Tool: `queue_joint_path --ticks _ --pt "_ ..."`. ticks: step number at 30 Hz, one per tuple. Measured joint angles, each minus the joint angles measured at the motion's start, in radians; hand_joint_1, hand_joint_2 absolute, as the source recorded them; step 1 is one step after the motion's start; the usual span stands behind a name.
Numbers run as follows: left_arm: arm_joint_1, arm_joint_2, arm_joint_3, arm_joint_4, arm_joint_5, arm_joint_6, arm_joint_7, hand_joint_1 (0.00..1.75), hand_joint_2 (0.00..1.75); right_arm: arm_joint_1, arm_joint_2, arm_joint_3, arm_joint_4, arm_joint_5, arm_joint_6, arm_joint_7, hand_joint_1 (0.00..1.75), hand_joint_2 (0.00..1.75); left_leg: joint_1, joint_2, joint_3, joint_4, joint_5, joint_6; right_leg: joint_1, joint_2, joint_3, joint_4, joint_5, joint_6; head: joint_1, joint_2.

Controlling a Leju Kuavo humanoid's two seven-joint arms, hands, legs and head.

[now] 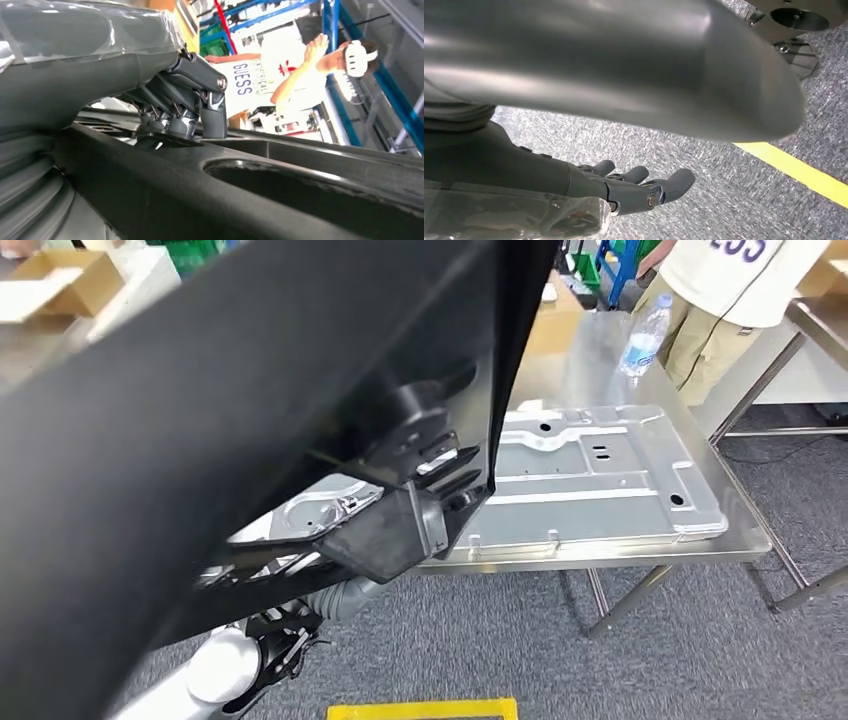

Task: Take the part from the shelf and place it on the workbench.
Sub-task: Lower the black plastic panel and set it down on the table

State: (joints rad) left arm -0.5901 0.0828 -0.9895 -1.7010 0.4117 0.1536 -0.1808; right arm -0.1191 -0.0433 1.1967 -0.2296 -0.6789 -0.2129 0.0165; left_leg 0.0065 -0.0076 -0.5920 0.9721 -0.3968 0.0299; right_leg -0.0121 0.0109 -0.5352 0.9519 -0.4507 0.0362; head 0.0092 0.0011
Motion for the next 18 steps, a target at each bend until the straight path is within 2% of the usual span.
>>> queue_joint_path --ticks 2,4,5,7,8,9,10,12,13,14,15,18 --pt "-0.001 0.0 0.0 0.0 0.0 0.0 0.0 1.75 1.75 -0.001 0.0 0.0 0.0 0.0 0.0 0.0 0.0 0.0 -0.001 -0.002 0.006 -0.004 -0.005 0.012 0.0 0.0 0.002 -0.001 -0.006 0.01 0.002 0.0" --pt "-0.002 -0.001 0.0 0.0 0.0 0.0 0.0 1.75 1.75 -0.001 0.0 0.0 0.0 0.0 0.0 0.0 0.0 0.0 0.002 -0.002 0.016 -0.009 -0.009 0.025 -0.003 -0.002 -0.008 0.033 -0.028 0.019 0.003 0.0" --pt "-0.003 -0.001 0.0 0.0 0.0 0.0 0.0 1.75 1.75 -0.002 0.0 0.0 0.0 0.0 0.0 0.0 0.0 0.0 0.004 -0.001 0.022 -0.012 -0.012 0.031 -0.003 -0.003 -0.031 0.081 -0.051 0.023 0.003 0.0" --pt "-0.003 -0.002 -0.001 0.0 0.0 0.0 0.0 1.75 1.75 0.0 0.0 0.0 0.0 0.0 0.0 0.0 0.0 0.0 0.004 0.001 0.031 -0.012 -0.02 0.038 -0.004 -0.003 -0.109 0.222 -0.101 0.027 0.004 0.0" --pt "-0.002 -0.002 -0.002 0.0 0.0 0.0 0.0 1.75 1.75 0.001 0.0 0.0 0.0 0.0 0.0 0.0 0.0 0.0 0.004 0.0 0.036 -0.012 -0.025 0.039 -0.005 -0.003 -0.147 0.28 -0.111 0.029 0.005 0.0" --pt "-0.002 -0.002 -0.003 0.001 0.0 -0.001 0.0 1.75 1.75 0.002 0.0 0.0 0.0 0.0 0.0 0.0 0.0 0.0 0.004 -0.001 0.041 -0.012 -0.03 0.039 -0.006 -0.003 -0.171 0.304 -0.102 0.03 0.005 0.0" --pt "-0.002 -0.002 -0.005 0.002 0.0 -0.001 0.0 1.75 1.75 0.002 0.0 0.0 0.0 0.0 0.0 0.0 0.0 0.0 0.005 -0.002 0.049 -0.012 -0.036 0.038 -0.008 -0.003 -0.174 0.287 -0.073 0.031 0.005 0.0" --pt "-0.002 -0.002 -0.007 0.004 0.0 -0.001 0.0 1.75 1.75 0.002 -0.001 0.0 0.0 0.0 0.0 0.0 0.0 0.0 0.006 -0.005 0.066 -0.012 -0.05 0.031 -0.011 -0.004 -0.132 0.158 0.014 0.03 0.005 0.0" --pt "-0.003 -0.002 -0.007 0.005 0.0 -0.001 0.0 1.75 1.75 0.002 -0.002 0.0 0.0 0.0 0.0 0.0 0.0 0.0 0.005 -0.006 0.073 -0.011 -0.058 0.025 -0.009 -0.004 -0.105 0.09 0.043 0.029 0.005 0.0" --pt "-0.004 -0.003 -0.007 0.005 0.0 -0.001 0.0 1.75 1.75 0.001 -0.002 0.0 0.0 0.0 0.0 0.0 0.0 0.0 0.003 -0.006 0.077 -0.011 -0.065 0.019 -0.008 -0.003 -0.086 0.045 0.057 0.026 0.005 0.0" --pt "-0.005 -0.003 -0.007 0.006 0.0 -0.001 0.0 1.75 1.75 0.001 -0.002 0.0 0.0 0.0 0.0 0.0 0.0 0.0 0.001 -0.006 0.079 -0.011 -0.07 0.013 -0.006 -0.003 -0.076 0.022 0.057 0.021 0.005 0.0" --pt "-0.008 -0.004 -0.007 0.006 -0.001 -0.003 0.0 1.75 1.75 0.001 -0.002 0.0 0.0 0.0 0.0 0.0 0.0 0.0 0.003 -0.005 0.082 -0.01 -0.081 -0.002 -0.004 -0.001 -0.071 0.018 0.045 0.003 0.003 0.0"
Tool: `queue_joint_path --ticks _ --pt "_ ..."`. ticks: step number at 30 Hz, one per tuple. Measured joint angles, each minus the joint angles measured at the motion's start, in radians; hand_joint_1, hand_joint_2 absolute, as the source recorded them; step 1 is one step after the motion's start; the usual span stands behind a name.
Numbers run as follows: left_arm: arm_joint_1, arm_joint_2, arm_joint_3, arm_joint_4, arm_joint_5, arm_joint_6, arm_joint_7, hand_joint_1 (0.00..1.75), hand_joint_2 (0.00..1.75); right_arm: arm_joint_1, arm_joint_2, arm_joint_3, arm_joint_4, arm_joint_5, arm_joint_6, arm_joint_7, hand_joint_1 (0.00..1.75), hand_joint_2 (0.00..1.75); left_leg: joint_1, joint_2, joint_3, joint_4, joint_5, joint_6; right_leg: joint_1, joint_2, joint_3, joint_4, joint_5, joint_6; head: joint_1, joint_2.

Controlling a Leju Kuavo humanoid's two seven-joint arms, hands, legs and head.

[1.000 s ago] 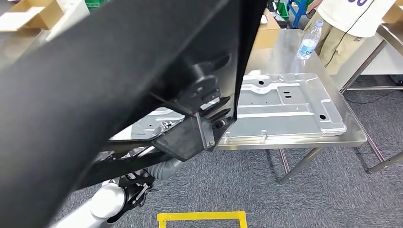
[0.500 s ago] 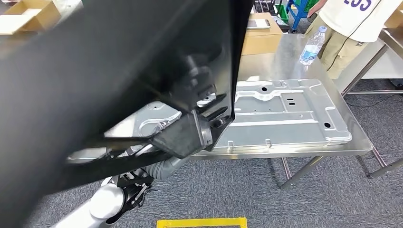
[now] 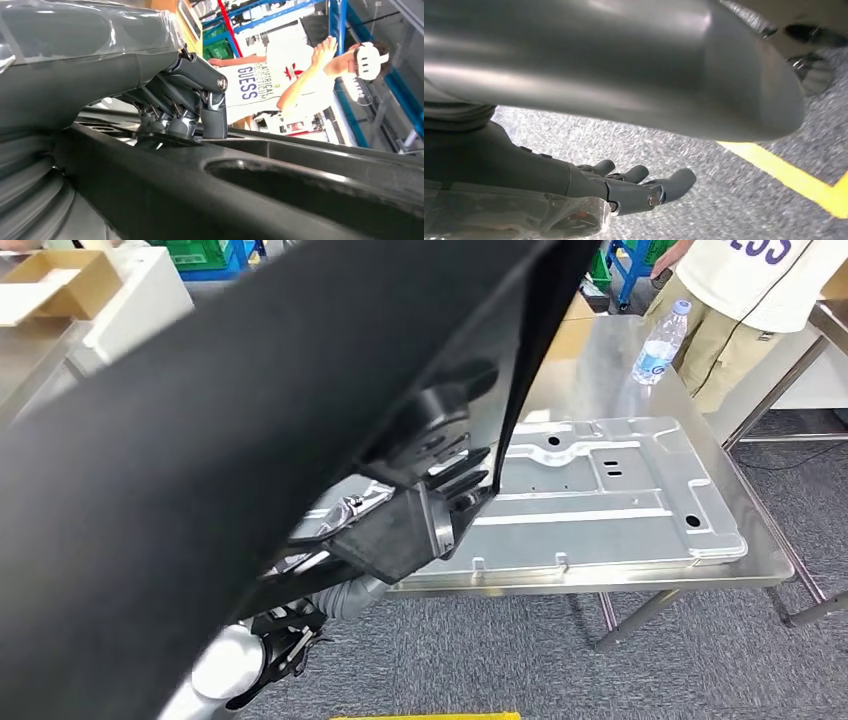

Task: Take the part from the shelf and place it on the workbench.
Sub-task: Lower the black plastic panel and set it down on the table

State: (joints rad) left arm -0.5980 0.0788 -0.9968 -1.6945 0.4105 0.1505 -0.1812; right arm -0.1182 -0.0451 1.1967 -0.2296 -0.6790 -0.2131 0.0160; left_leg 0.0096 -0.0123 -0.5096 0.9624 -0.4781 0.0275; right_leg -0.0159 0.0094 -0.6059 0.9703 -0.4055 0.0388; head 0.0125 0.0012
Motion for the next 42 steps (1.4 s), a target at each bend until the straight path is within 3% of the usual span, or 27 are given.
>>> queue_joint_path --ticks 2,4,6,7,8,10,11,12,16,18,20,21,22,23,25,26,28,31,33,35,36,37,38,40,42 --pt "-0.002 0.0 0.0 0.0 -0.002 -0.001 0.0 1.75 1.75 0.0 -0.001 0.0 0.0 0.0 0.0 0.0 0.0 0.0 0.003 0.002 -0.03 0.065 -0.034 -0.01 -0.002 0.0 0.007 -0.002 -0.004 -0.013 -0.002 0.0" --pt "-0.001 0.0 -0.001 0.0 -0.006 -0.001 -0.001 1.75 1.75 -0.001 -0.002 0.0 0.0 0.0 0.0 0.0 0.0 0.0 0.003 0.004 -0.107 0.205 -0.085 -0.014 -0.001 -0.001 0.013 -0.002 -0.01 -0.022 -0.004 0.0" --pt "0.003 0.0 -0.004 0.001 -0.011 -0.001 -0.002 1.75 1.75 0.0 -0.003 0.0 0.0 0.0 0.0 0.0 0.0 0.0 0.003 0.003 -0.178 0.305 -0.099 -0.014 0.002 0.0 0.02 -0.002 -0.017 -0.026 -0.004 0.0" --pt "0.004 0.0 -0.007 0.001 -0.013 -0.002 -0.003 1.75 1.75 0.0 -0.003 0.0 0.0 0.0 0.001 -0.001 0.0 0.0 0.002 0.003 -0.189 0.301 -0.077 -0.012 0.004 0.001 0.025 -0.002 -0.022 -0.027 -0.004 0.0" --pt "0.005 0.0 -0.01 0.001 -0.017 -0.003 -0.004 1.75 1.75 0.001 -0.003 0.0 0.0 0.0 0.001 -0.001 0.0 0.0 0.001 0.004 -0.178 0.253 -0.038 -0.007 0.005 0.003 0.033 -0.002 -0.027 -0.026 -0.004 0.0" --pt "0.002 -0.001 -0.013 0.001 -0.029 -0.007 -0.005 1.75 1.75 0.0 -0.002 0.0 0.0 0.001 0.001 -0.002 0.0 0.0 -0.005 0.004 -0.126 0.108 0.048 0.009 0.009 0.005 0.047 -0.002 -0.037 -0.023 -0.004 0.0" --pt "0.0 -0.001 -0.014 0.001 -0.035 -0.009 -0.005 1.75 1.75 -0.001 -0.001 0.0 0.0 0.002 0.001 -0.002 0.0 0.0 -0.009 0.005 -0.105 0.053 0.072 0.016 0.01 0.006 0.05 -0.002 -0.042 -0.02 -0.004 0.0" --pt "-0.003 -0.003 -0.016 0.001 -0.04 -0.011 -0.005 1.75 1.75 -0.001 0.0 0.0 0.0 0.002 0.001 -0.002 0.0 0.0 -0.012 0.005 -0.093 0.022 0.082 0.02 0.011 0.006 0.05 -0.002 -0.045 -0.017 -0.004 0.0" --pt "-0.011 -0.016 -0.024 0.006 -0.068 -0.013 -0.002 1.75 1.75 -0.002 -0.001 0.0 0.0 0.008 0.002 -0.002 0.0 0.0 -0.011 0.005 -0.082 0.001 0.079 0.028 0.007 0.005 0.045 0.014 -0.064 0.002 -0.004 0.0" --pt "-0.018 -0.028 -0.03 0.013 -0.104 -0.005 0.001 1.75 1.75 -0.002 -0.002 0.0 0.0 0.009 0.001 -0.002 0.0 0.0 -0.005 0.007 -0.075 -0.004 0.078 0.033 0.004 0.004 0.004 0.105 -0.113 0.012 -0.002 0.0" --pt "-0.025 -0.041 -0.039 0.025 -0.148 0.011 0.007 1.75 1.75 -0.002 -0.001 0.0 0.0 0.01 0.001 -0.002 0.0 0.0 -0.004 0.008 -0.073 -0.004 0.075 0.037 0.0 0.004 -0.07 0.244 -0.168 0.021 0.0 0.0" --pt "-0.027 -0.047 -0.044 0.033 -0.173 0.021 0.012 1.75 1.75 -0.001 -0.001 0.0 0.0 0.011 0.001 -0.002 0.0 0.0 -0.003 0.008 -0.072 -0.003 0.073 0.037 -0.002 0.004 -0.096 0.286 -0.174 0.025 0.0 0.0" --pt "-0.028 -0.052 -0.048 0.041 -0.197 0.033 0.015 1.75 1.75 -0.001 -0.001 0.0 0.0 0.012 0.001 -0.002 0.0 0.0 -0.001 0.007 -0.07 -0.003 0.071 0.035 -0.005 0.003 -0.103 0.287 -0.159 0.028 0.0 0.0" --pt "-0.029 -0.058 -0.052 0.049 -0.222 0.046 0.019 1.75 1.75 -0.001 -0.002 0.0 0.0 0.014 0.001 -0.002 0.0 0.0 0.001 0.007 -0.066 -0.002 0.069 0.032 -0.008 0.002 -0.089 0.247 -0.127 0.032 0.0 0.0" --pt "-0.035 -0.069 -0.059 0.065 -0.269 0.069 0.024 1.75 1.75 -0.001 -0.003 0.0 0.0 0.017 0.001 -0.002 0.0 0.0 0.005 0.005 -0.059 0.001 0.06 0.02 -0.014 0.001 -0.025 0.105 -0.054 0.041 0.0 0.0" --pt "-0.04 -0.075 -0.062 0.072 -0.287 0.078 0.029 1.75 1.75 -0.002 -0.003 0.0 0.0 0.018 0.001 -0.002 0.0 0.0 0.005 0.004 -0.056 0.004 0.056 0.013 -0.016 0.003 0.0 0.049 -0.032 0.039 -0.001 0.0" --pt "-0.051 -0.084 -0.07 0.086 -0.32 0.092 0.038 1.75 1.75 -0.002 -0.001 0.0 0.0 0.019 0.001 -0.002 0.0 0.0 0.003 0.003 -0.054 0.004 0.053 0.002 -0.013 0.007 0.018 0.009 -0.026 0.027 -0.001 0.0" --pt "-0.067 -0.098 -0.082 0.117 -0.39 0.118 0.061 1.75 1.75 -0.003 0.0 0.0 0.0 0.025 0.001 -0.002 0.0 0.0 0.008 0.004 -0.058 0.015 0.041 -0.007 -0.009 0.008 0.019 0.008 -0.024 0.002 -0.002 0.0" --pt "-0.08 -0.109 -0.087 0.146 -0.435 0.135 0.076 1.75 1.75 -0.004 0.0 0.0 0.0 0.029 0.001 -0.001 0.0 0.0 0.01 0.007 -0.099 0.105 -0.007 -0.012 -0.009 0.007 0.021 0.006 -0.024 -0.01 -0.003 0.0" --pt "-0.089 -0.116 -0.09 0.177 -0.469 0.151 0.09 1.75 1.75 -0.005 0.001 0.001 0.0 0.031 0.002 -0.001 0.0 0.0 0.008 0.007 -0.168 0.249 -0.063 -0.012 -0.003 0.007 0.021 0.007 -0.025 -0.016 -0.004 0.0" --pt "-0.092 -0.119 -0.091 0.193 -0.484 0.159 0.099 1.75 1.75 -0.005 0.002 0.002 0.0 0.033 0.003 0.0 0.0 0.0 0.005 0.007 -0.195 0.299 -0.074 -0.01 0.0 0.008 0.021 0.007 -0.025 -0.017 -0.004 0.0" --pt "-0.095 -0.122 -0.093 0.21 -0.5 0.169 0.108 1.75 1.75 -0.005 0.002 0.004 0.0 0.035 0.004 0.001 0.0 0.0 0.002 0.007 -0.205 0.31 -0.067 -0.003 0.004 0.008 0.022 0.007 -0.026 -0.018 -0.004 0.0" --pt "-0.099 -0.125 -0.093 0.227 -0.516 0.177 0.117 1.75 1.75 -0.005 0.003 0.005 0.0 0.037 0.004 0.002 0.0 0.0 -0.004 0.007 -0.196 0.282 -0.042 0.006 0.009 0.008 0.024 0.007 -0.027 -0.019 -0.005 0.0" --pt "-0.114 -0.134 -0.094 0.259 -0.538 0.191 0.131 1.75 1.75 -0.007 0.004 0.007 0.0 0.041 0.006 0.004 0.0 0.0 -0.022 0.008 -0.137 0.143 0.028 0.041 0.015 0.009 0.028 0.006 -0.029 -0.022 -0.004 0.0" --pt "-0.13 -0.143 -0.093 0.285 -0.546 0.196 0.14 1.75 1.75 -0.01 0.007 0.008 -0.001 0.042 0.009 0.005 0.0 0.0 -0.037 0.014 -0.085 0.031 0.067 0.065 0.02 0.009 0.028 0.006 -0.03 -0.023 -0.003 0.0"
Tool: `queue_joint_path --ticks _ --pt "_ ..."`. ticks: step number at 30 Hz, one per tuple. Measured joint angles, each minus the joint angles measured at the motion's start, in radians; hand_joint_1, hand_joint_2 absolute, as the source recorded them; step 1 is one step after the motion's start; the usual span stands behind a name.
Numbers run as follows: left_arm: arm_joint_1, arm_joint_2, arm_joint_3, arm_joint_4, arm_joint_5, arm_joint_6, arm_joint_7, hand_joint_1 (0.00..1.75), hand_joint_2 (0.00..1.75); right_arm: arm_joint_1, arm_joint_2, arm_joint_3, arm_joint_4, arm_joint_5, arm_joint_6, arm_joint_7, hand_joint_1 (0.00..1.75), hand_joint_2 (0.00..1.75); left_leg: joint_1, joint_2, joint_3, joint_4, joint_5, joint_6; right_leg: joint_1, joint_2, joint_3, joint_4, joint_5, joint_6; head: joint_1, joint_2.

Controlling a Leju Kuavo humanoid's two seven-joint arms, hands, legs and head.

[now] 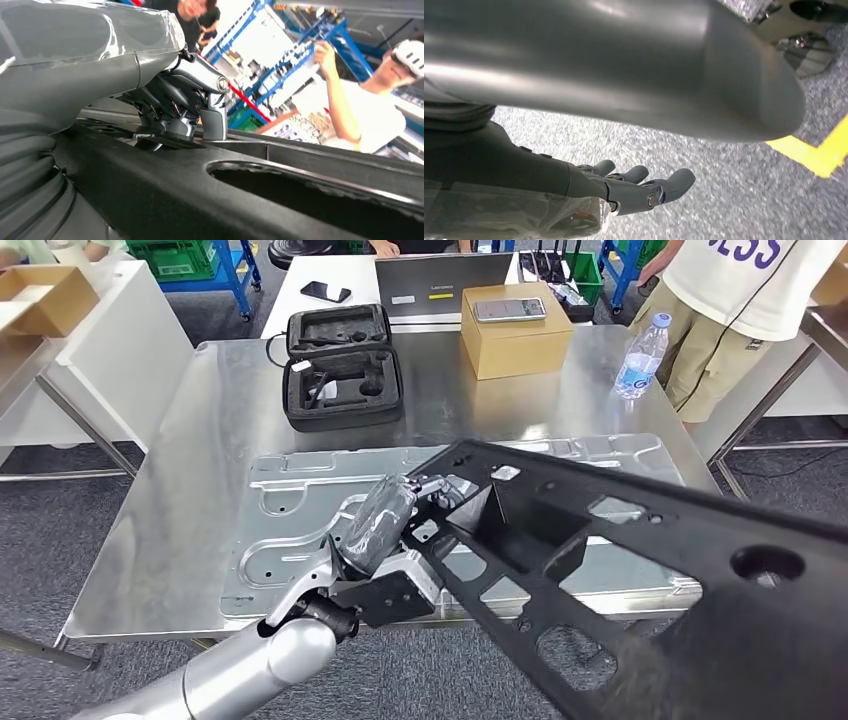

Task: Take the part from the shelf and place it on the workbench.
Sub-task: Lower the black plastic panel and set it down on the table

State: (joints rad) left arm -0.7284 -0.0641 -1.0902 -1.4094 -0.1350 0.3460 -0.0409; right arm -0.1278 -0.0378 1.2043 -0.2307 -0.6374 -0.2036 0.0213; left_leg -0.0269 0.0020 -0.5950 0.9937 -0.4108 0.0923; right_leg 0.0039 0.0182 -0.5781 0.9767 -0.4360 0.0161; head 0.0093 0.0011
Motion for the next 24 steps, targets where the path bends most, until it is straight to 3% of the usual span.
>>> queue_joint_path --ticks 2,5,8,9,10,11,14,16,18,20,21,24 --pt "-0.011 -0.007 0.001 0.026 -0.006 0.005 0.009 1.75 1.75 -0.003 0.002 0.001 -0.001 0.001 0.003 0.004 0.0 0.0 -0.005 0.005 0.013 -0.028 0.004 0.0 0.0 -0.002 -0.002 0.0 0.0 0.002 0.001 0.0" --pt "-0.026 -0.017 0.004 0.073 -0.028 0.014 0.026 1.75 1.75 -0.009 0.003 0.005 -0.001 0.007 0.006 0.011 0.0 0.0 0.004 0.005 0.023 -0.045 0.012 -0.007 -0.002 -0.004 -0.012 0.027 -0.021 0.016 0.001 0.0" --pt "-0.044 -0.028 0.004 0.127 -0.051 0.023 0.048 1.75 1.75 -0.012 0.003 0.007 -0.001 0.011 0.01 0.015 0.0 0.0 0.015 0.006 0.028 -0.051 0.014 -0.009 -0.012 -0.005 -0.094 0.201 -0.106 0.037 0.002 0.0" --pt "-0.046 -0.029 0.004 0.145 -0.06 0.027 0.055 1.75 1.75 -0.012 0.002 0.008 -0.001 0.013 0.011 0.016 0.0 0.0 0.017 0.006 0.028 -0.051 0.013 -0.009 -0.017 -0.005 -0.122 0.256 -0.123 0.044 0.002 0.0" --pt "-0.048 -0.029 0.004 0.165 -0.068 0.029 0.062 1.75 1.75 -0.012 0.002 0.008 -0.001 0.015 0.012 0.017 0.0 0.0 0.021 0.006 0.028 -0.05 0.013 -0.011 -0.023 -0.006 -0.136 0.279 -0.122 0.05 0.002 0.0" --pt "-0.049 -0.029 0.005 0.184 -0.074 0.03 0.068 1.75 1.75 -0.013 0.002 0.008 -0.001 0.016 0.012 0.018 0.0 0.0 0.026 0.006 0.028 -0.048 0.011 -0.015 -0.028 -0.007 -0.129 0.261 -0.102 0.057 0.002 0.0" --pt "-0.059 -0.031 0.006 0.234 -0.088 0.03 0.082 1.75 1.75 -0.016 0.001 0.008 -0.001 0.02 0.013 0.021 0.0 0.0 0.037 0.003 0.024 -0.03 -0.001 -0.038 -0.045 -0.009 -0.039 0.07 -0.009 0.078 0.003 0.0" --pt "-0.069 -0.033 0.009 0.267 -0.096 0.03 0.092 1.75 1.75 -0.019 0.004 0.009 -0.002 0.022 0.015 0.026 0.0 0.0 0.035 0.002 0.018 -0.019 -0.008 -0.053 -0.047 -0.005 -0.012 0.011 0.003 0.07 0.003 0.0" --pt "-0.074 -0.034 0.012 0.297 -0.107 0.034 0.104 1.75 1.75 -0.021 0.004 0.009 -0.002 0.026 0.015 0.03 0.0 0.0 0.038 0.001 0.016 -0.019 -0.008 -0.061 -0.042 -0.002 -0.014 0.011 0.002 0.049 0.001 0.0" --pt "-0.076 -0.034 0.017 0.325 -0.117 0.041 0.114 1.75 1.75 -0.022 0.004 0.01 -0.002 0.031 0.015 0.031 0.0 0.0 0.043 0.001 0.003 0.007 -0.025 -0.068 -0.041 -0.002 -0.014 0.009 0.004 0.035 0.0 0.0" --pt "-0.078 -0.034 0.021 0.338 -0.118 0.045 0.116 1.75 1.75 -0.023 0.004 0.01 -0.002 0.034 0.015 0.032 0.0 0.0 0.045 0.001 -0.017 0.05 -0.049 -0.072 -0.042 -0.002 -0.014 0.009 0.005 0.03 -0.001 0.0" --pt "-0.08 -0.034 0.032 0.381 -0.117 0.057 0.117 1.75 1.75 -0.025 0.004 0.01 -0.002 0.041 0.016 0.035 0.0 0.0 0.045 0.001 -0.115 0.251 -0.128 -0.077 -0.039 -0.002 -0.014 0.009 0.003 0.023 -0.002 0.0"
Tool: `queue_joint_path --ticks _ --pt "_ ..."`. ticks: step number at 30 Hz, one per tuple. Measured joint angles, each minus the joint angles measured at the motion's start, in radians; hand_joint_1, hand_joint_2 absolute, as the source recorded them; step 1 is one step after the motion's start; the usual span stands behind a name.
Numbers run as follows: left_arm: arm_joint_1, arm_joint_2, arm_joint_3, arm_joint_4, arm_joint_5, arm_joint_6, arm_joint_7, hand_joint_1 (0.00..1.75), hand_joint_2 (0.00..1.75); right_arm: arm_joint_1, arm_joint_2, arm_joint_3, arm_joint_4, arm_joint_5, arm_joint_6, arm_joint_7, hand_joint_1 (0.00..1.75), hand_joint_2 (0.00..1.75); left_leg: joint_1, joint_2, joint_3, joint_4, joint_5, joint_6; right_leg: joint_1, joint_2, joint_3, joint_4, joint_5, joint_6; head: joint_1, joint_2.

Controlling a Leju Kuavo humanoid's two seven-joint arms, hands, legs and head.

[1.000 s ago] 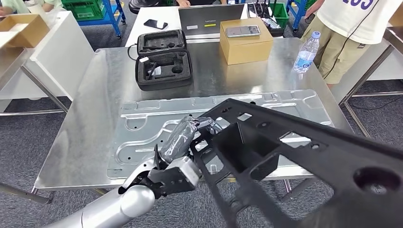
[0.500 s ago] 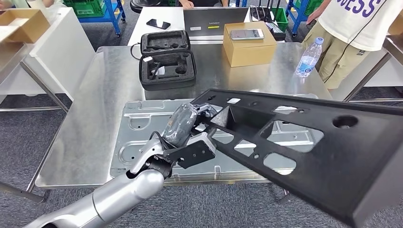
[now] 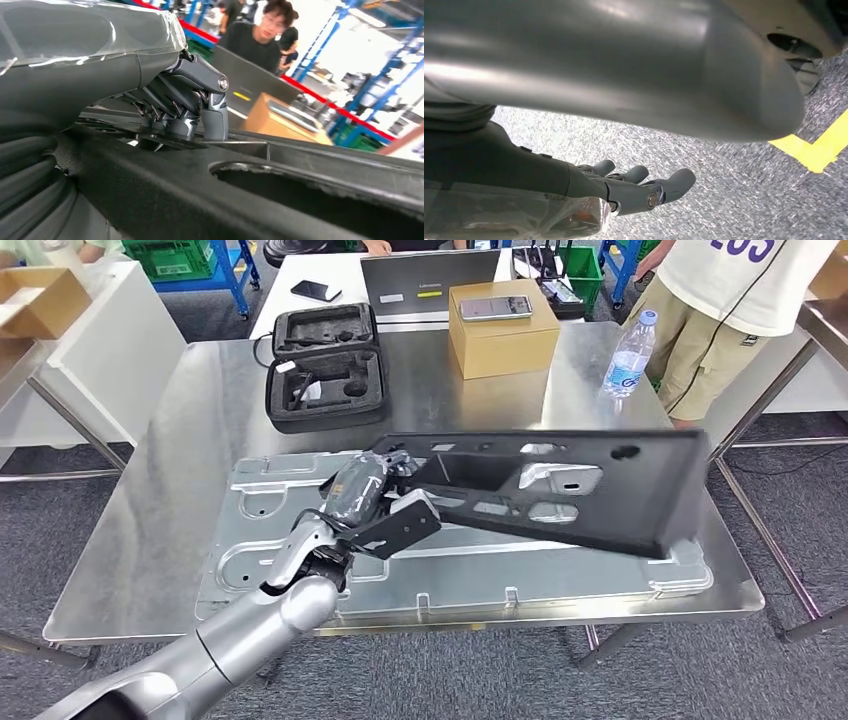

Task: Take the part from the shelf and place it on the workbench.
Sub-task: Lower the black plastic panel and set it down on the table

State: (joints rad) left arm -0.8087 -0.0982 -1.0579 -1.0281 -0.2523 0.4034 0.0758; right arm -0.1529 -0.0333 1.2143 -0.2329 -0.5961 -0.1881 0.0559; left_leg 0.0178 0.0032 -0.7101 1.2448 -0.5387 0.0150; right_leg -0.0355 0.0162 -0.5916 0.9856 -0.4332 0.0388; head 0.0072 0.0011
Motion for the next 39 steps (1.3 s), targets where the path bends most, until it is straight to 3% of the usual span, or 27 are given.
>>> queue_joint_path --ticks 1,2,4,6,7,9,11,13,15,16,17,18,20,21,23,26,28,30,31,32,33,36,37,39 --pt "0.0 0.0 0.002 0.015 0.0 0.003 0.0 1.75 1.75 0.0 0.0 0.0 0.0 0.002 0.0 0.001 0.0 0.0 0.0 0.0 -0.02 0.033 -0.003 0.001 0.001 0.0 0.001 0.0 -0.001 -0.001 0.0 0.0" --pt "0.0 0.0 0.004 0.029 -0.001 0.006 0.002 1.75 1.75 0.0 0.0 0.001 0.0 0.004 0.0 0.001 0.0 0.0 -0.001 0.0 -0.022 0.027 0.012 0.004 0.003 0.001 0.001 0.0 -0.002 -0.002 0.0 0.0" --pt "-0.002 0.0 0.008 0.055 -0.001 0.01 0.007 1.75 1.75 -0.001 0.0 0.002 0.0 0.008 0.0 0.001 0.0 0.0 -0.004 0.0 0.028 -0.097 0.084 0.017 0.004 0.002 0.004 0.0 -0.004 -0.001 -0.001 0.0" --pt "-0.007 -0.002 0.015 0.079 0.001 0.014 0.012 1.75 1.75 -0.003 0.002 0.003 0.0 0.013 0.0 0.002 0.0 0.0 -0.011 0.001 0.087 -0.225 0.131 0.027 0.009 0.004 0.004 0.0 -0.007 0.002 -0.001 0.0" --pt "-0.009 -0.003 0.019 0.09 0.004 0.017 0.012 1.75 1.75 -0.003 0.002 0.003 0.0 0.015 0.0 0.002 0.0 0.0 -0.015 0.001 0.1 -0.254 0.137 0.029 0.01 0.004 0.003 0.0 -0.008 0.004 0.0 0.0" --pt "-0.009 -0.004 0.026 0.114 0.009 0.023 0.014 1.75 1.75 -0.004 0.002 0.004 0.0 0.019 0.0 0.003 0.0 0.0 -0.02 0.0 0.104 -0.265 0.135 0.029 0.008 0.004 0.003 -0.002 -0.009 0.012 0.001 0.0" --pt "-0.008 -0.004 0.03 0.136 0.011 0.028 0.017 1.75 1.75 -0.005 0.002 0.004 0.0 0.022 0.0 0.005 0.0 0.0 -0.018 0.0 0.109 -0.272 0.138 0.036 0.005 0.0 -0.001 0.012 -0.022 0.022 0.001 0.0" --pt "-0.007 -0.003 0.036 0.155 0.015 0.033 0.019 1.75 1.75 -0.005 0.002 0.005 0.0 0.026 0.0 0.01 0.0 0.0 -0.013 0.0 0.114 -0.278 0.139 0.043 0.006 -0.004 -0.038 0.096 -0.07 0.027 0.003 0.0" --pt "-0.003 -0.003 0.043 0.175 0.03 0.036 0.019 1.75 1.75 -0.003 0.001 0.005 0.0 0.03 0.0 0.014 0.0 0.0 -0.013 0.0 0.115 -0.278 0.139 0.048 0.008 -0.004 -0.107 0.232 -0.125 0.03 0.005 0.0" --pt "0.001 -0.003 0.046 0.185 0.042 0.036 0.018 1.75 1.75 -0.002 0.001 0.005 0.0 0.031 0.0 0.014 0.0 0.0 -0.013 0.0 0.116 -0.278 0.138 0.048 0.007 -0.005 -0.131 0.276 -0.133 0.031 0.005 0.0" --pt "0.004 -0.003 0.05 0.195 0.054 0.036 0.015 1.75 1.75 -0.001 0.001 0.006 0.0 0.032 0.0 0.015 0.0 0.0 -0.012 -0.001 0.116 -0.277 0.137 0.048 0.006 -0.005 -0.138 0.283 -0.122 0.033 0.005 0.0" --pt "0.006 -0.003 0.053 0.203 0.067 0.036 0.01 1.31 1.75 -0.001 0.001 0.006 0.0 0.033 0.0 0.015 0.0 0.0 -0.011 -0.003 0.118 -0.276 0.136 0.047 0.005 -0.006 -0.124 0.248 -0.094 0.034 0.005 0.0" --pt "0.006 -0.003 0.062 0.217 0.09 0.035 -0.003 0.44 1.75 -0.002 0.0 0.006 0.0 0.037 0.0 0.015 0.0 0.0 -0.011 -0.007 0.12 -0.27 0.13 0.039 0.002 -0.008 -0.058 0.11 -0.025 0.038 0.005 0.0" --pt "0.005 -0.003 0.068 0.225 0.1 0.034 -0.007 0.0 1.75 -0.003 0.0 0.006 0.0 0.039 0.0 0.015 0.0 0.0 -0.012 -0.009 0.12 -0.266 0.126 0.034 0.001 -0.008 -0.03 0.053 -0.005 0.036 0.004 0.0" --pt "0.005 -0.002 0.077 0.237 0.113 0.031 -0.01 0.0 1.75 -0.003 0.001 0.006 0.0 0.042 0.0 0.014 0.0 0.0 -0.016 -0.01 0.12 -0.262 0.121 0.025 0.004 -0.008 -0.009 0.008 0.001 0.027 0.003 0.0" --pt "0.006 -0.002 0.082 0.251 0.117 0.031 -0.01 0.0 1.75 -0.003 0.0 0.006 0.0 0.043 0.0 0.015 0.0 0.0 -0.01 -0.01 0.114 -0.25 0.112 0.014 0.006 -0.007 -0.009 0.005 0.004 0.008 0.001 0.0" --pt "0.007 -0.001 0.087 0.258 0.118 0.034 -0.01 0.0 1.75 -0.003 0.0 0.006 0.0 0.044 0.0 0.015 0.0 0.0 -0.006 -0.009 0.079 -0.169 0.063 0.004 0.005 -0.008 -0.008 0.003 0.006 -0.002 0.0 0.0" --pt "0.01 -0.001 0.091 0.264 0.122 0.034 -0.012 0.0 0.87 -0.003 0.0 0.006 0.0 0.046 0.0 0.015 0.0 0.0 -0.005 -0.008 0.019 -0.033 0.002 -0.002 0.005 -0.008 -0.008 0.003 0.006 -0.006 -0.001 0.0" --pt "0.012 -0.001 0.092 0.267 0.128 0.033 -0.016 0.0 0.44 -0.002 0.001 0.007 0.0 0.047 0.0 0.015 0.0 0.0 -0.005 -0.008 -0.006 0.019 -0.013 -0.003 0.005 -0.008 -0.008 0.004 0.005 -0.006 -0.002 0.0" --pt "0.013 -0.001 0.092 0.27 0.134 0.031 -0.021 0.0 0.0 -0.002 0.001 0.007 0.0 0.048 0.0 0.015 0.0 0.0 -0.005 -0.008 -0.014 0.034 -0.01 -0.002 0.005 -0.008 -0.007 0.004 0.005 -0.006 -0.002 0.0" --pt "0.013 -0.001 0.093 0.273 0.141 0.03 -0.026 0.0 0.0 -0.002 0.001 0.007 0.0 0.049 0.0 0.016 0.0 0.0 -0.005 -0.008 -0.005 0.012 0.01 0.0 0.005 -0.007 -0.007 0.004 0.005 -0.006 -0.002 0.0" --pt "0.007 -0.003 0.097 0.275 0.158 0.028 -0.037 0.0 0.0 -0.002 0.001 0.006 0.0 0.051 0.0 0.015 0.0 0.0 -0.009 -0.009 0.096 -0.199 0.095 0.012 0.007 -0.006 -0.003 0.003 0.004 -0.001 -0.002 0.0" --pt "0.007 -0.004 0.097 0.275 0.163 0.027 -0.039 0.0 0.0 -0.002 0.001 0.006 0.0 0.051 0.0 0.015 0.0 0.0 -0.012 -0.009 0.116 -0.241 0.107 0.017 0.008 -0.006 -0.002 0.003 0.003 0.003 -0.002 0.0" --pt "0.008 -0.006 0.098 0.277 0.17 0.026 -0.041 0.0 0.0 -0.002 0.001 0.006 0.0 0.052 0.0 0.014 0.0 0.0 -0.02 -0.01 0.122 -0.256 0.11 0.025 0.009 -0.005 -0.001 -0.001 0.005 0.016 -0.002 0.0"
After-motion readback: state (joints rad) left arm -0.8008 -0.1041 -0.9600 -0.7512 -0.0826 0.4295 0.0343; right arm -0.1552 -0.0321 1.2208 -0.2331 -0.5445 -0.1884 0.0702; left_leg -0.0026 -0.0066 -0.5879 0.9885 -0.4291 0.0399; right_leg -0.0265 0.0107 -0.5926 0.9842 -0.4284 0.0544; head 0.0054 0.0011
